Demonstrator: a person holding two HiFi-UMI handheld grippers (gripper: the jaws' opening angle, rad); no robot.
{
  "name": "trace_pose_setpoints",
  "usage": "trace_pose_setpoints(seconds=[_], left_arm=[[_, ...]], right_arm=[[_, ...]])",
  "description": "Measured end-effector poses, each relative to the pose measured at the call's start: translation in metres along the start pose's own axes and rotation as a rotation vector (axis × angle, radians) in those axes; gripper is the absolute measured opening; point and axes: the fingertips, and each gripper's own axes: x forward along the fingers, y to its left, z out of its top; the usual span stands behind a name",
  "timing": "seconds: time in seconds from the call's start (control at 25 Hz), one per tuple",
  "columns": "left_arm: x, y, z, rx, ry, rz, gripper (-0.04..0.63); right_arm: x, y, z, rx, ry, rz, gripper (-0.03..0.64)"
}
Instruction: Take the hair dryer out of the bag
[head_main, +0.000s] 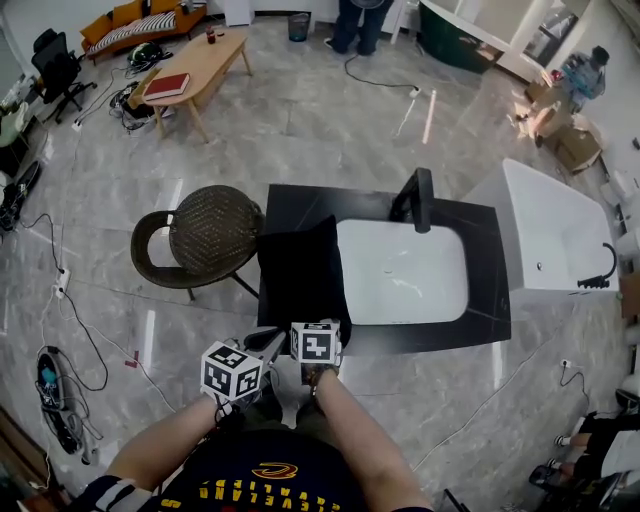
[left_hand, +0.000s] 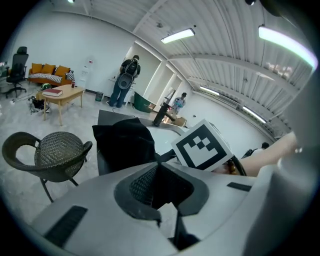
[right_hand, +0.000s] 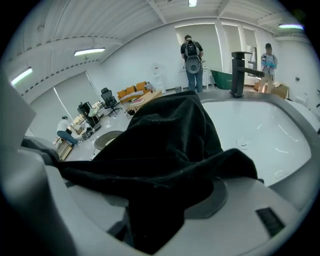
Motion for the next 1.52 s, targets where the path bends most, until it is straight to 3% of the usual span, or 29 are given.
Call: trace_pose_setpoints(seconds=[0.28, 0.56, 0.92, 1.28, 1.52], left_arm=[[0.001, 0.002, 0.004, 0.035, 0.009, 0.007, 0.021], [-0.003, 0.004, -0.001, 0.048, 0.015, 0.015, 0.021], [-0.007, -0.013, 0.014, 0.073, -0.098, -0.036, 0.021], [-0.008, -0.014, 0.012, 0.087, -0.092, -0.013, 0.021], [-0.008, -0.018, 0.012, 0.093, -0.094, -0.008, 0.021]], right_arm=[[0.0, -0.002, 0.001, 0.036, 0.033, -0.005, 0.227], [-0.033, -0.01, -0.015, 0.025, -0.03, -0.108, 0.215], [-0.051, 0.004, -0.041, 0.14, -0.019, -0.002, 0.215], [-0.035, -0.011, -0.015, 0.045, 0.021, -0.126, 0.216], [-0.02, -0.027, -0.013, 0.04, 0.035, -0.126, 0.218]])
